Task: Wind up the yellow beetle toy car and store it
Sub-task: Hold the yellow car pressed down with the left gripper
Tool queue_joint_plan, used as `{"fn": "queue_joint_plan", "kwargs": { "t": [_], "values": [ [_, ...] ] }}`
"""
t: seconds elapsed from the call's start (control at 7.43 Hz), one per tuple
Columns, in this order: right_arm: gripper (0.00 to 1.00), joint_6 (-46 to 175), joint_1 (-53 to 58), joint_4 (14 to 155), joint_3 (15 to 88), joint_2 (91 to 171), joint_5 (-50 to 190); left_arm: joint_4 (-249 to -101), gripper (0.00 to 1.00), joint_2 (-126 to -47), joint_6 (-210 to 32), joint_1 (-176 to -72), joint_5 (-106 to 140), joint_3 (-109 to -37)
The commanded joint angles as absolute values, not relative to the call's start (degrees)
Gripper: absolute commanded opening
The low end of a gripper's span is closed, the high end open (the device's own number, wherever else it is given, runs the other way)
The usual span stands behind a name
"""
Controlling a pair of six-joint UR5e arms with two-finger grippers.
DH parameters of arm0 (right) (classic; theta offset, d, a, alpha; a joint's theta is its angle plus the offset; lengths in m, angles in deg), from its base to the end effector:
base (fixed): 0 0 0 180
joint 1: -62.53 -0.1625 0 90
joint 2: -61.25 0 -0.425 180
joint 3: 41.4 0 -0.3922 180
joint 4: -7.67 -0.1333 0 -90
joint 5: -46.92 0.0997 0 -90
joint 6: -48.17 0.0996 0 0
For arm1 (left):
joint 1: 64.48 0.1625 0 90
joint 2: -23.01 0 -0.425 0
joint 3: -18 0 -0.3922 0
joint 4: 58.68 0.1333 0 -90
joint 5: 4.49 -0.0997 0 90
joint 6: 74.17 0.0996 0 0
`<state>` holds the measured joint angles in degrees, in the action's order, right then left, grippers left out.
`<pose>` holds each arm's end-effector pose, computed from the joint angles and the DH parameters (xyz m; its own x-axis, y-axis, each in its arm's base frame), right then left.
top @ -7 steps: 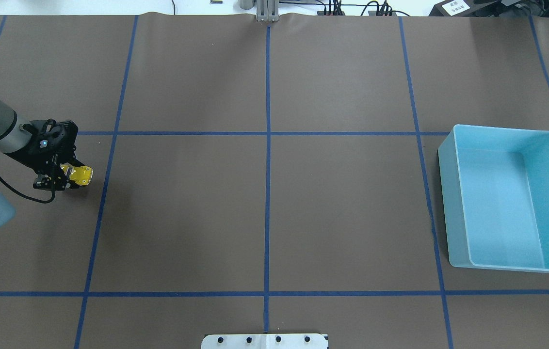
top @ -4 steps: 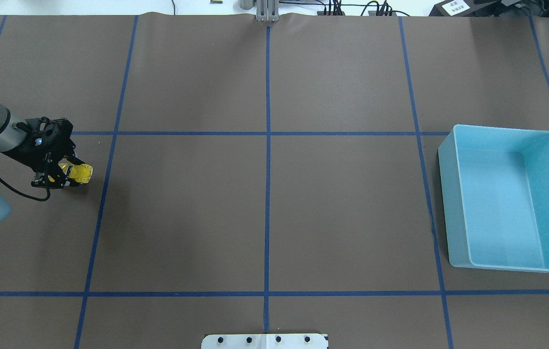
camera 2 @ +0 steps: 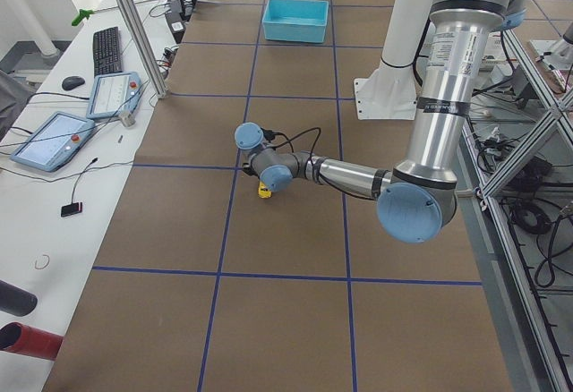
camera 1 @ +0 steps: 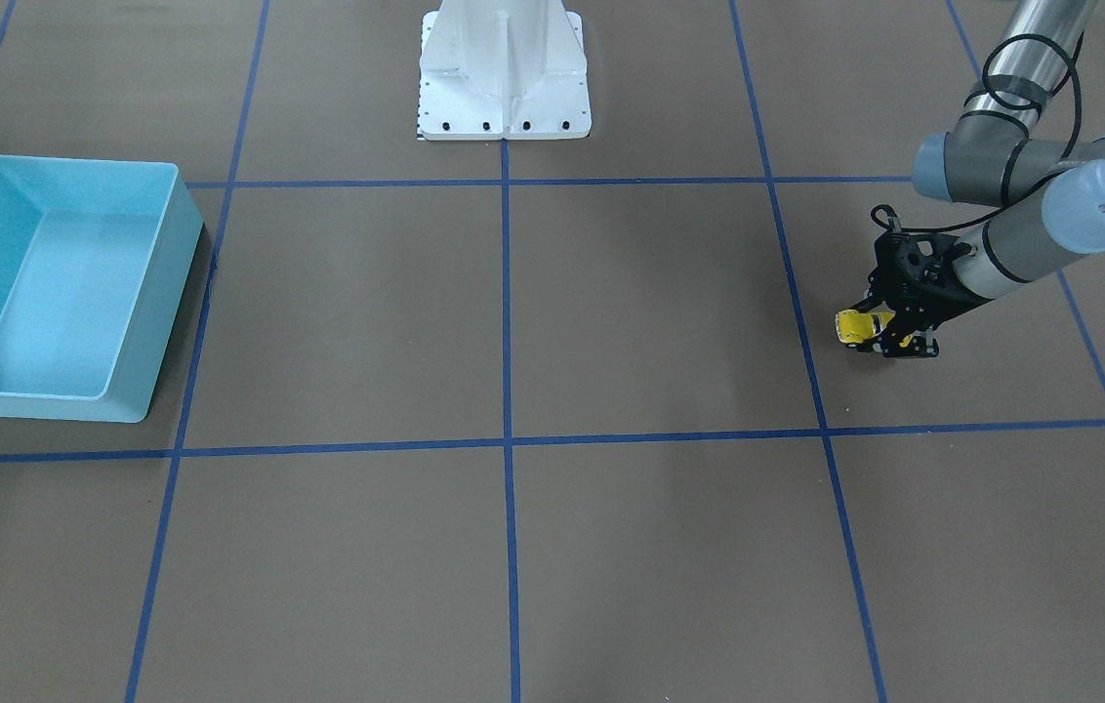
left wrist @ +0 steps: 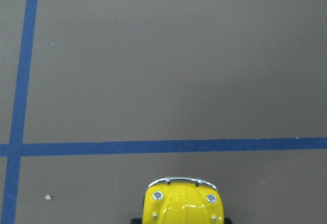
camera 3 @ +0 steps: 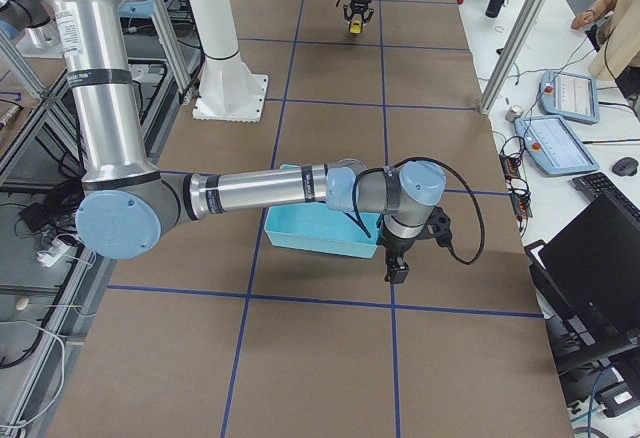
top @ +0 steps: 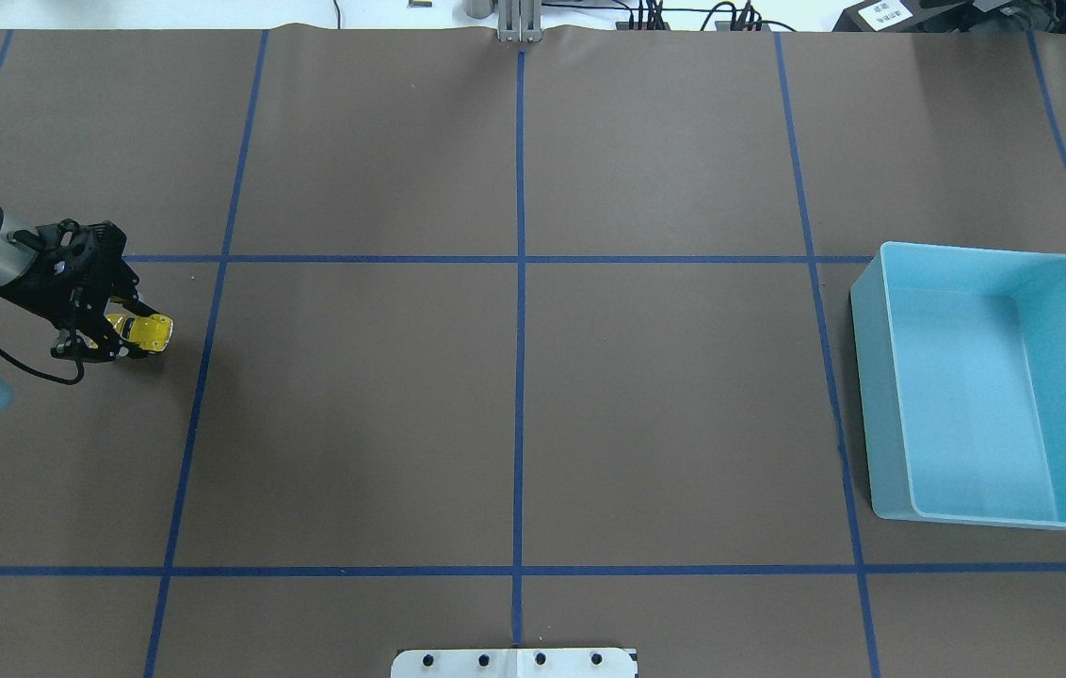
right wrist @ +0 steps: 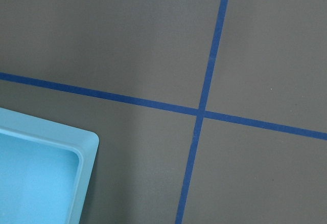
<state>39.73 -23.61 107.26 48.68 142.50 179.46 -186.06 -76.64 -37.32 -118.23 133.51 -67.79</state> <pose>0.0287 -0.5541 0.5971 0.7179 -0.1866 0.6707 0.1746 0.9809 0.0861 0.2952 -0.5029 0.5254 -0.0673 0.9973 -0.0286 -0.4916 -0.0082 0.8708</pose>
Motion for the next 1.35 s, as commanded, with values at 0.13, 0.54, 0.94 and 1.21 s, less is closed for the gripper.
{"fn": "queue_joint_plan", "kwargs": {
  "t": [0.13,0.54,0.94,1.21],
  "values": [
    [1.00,39.82,-23.61,107.08,49.04,142.12,179.55,-186.38,0.00,-77.01,-39.71,-118.27,133.85,-66.04],
    [1.00,39.82,-23.43,107.16,49.04,141.76,179.64,-186.56,0.00,-77.10,-39.45,-118.27,133.94,-65.94],
    [1.00,39.82,-23.08,107.16,49.04,140.97,179.73,-188.49,0.00,-76.57,-39.27,-118.36,134.02,-65.06],
    [1.00,39.73,-23.17,107.25,48.78,140.97,179.64,-188.75,0.00,-76.13,-39.19,-118.45,134.81,-64.97]
  ]
}}
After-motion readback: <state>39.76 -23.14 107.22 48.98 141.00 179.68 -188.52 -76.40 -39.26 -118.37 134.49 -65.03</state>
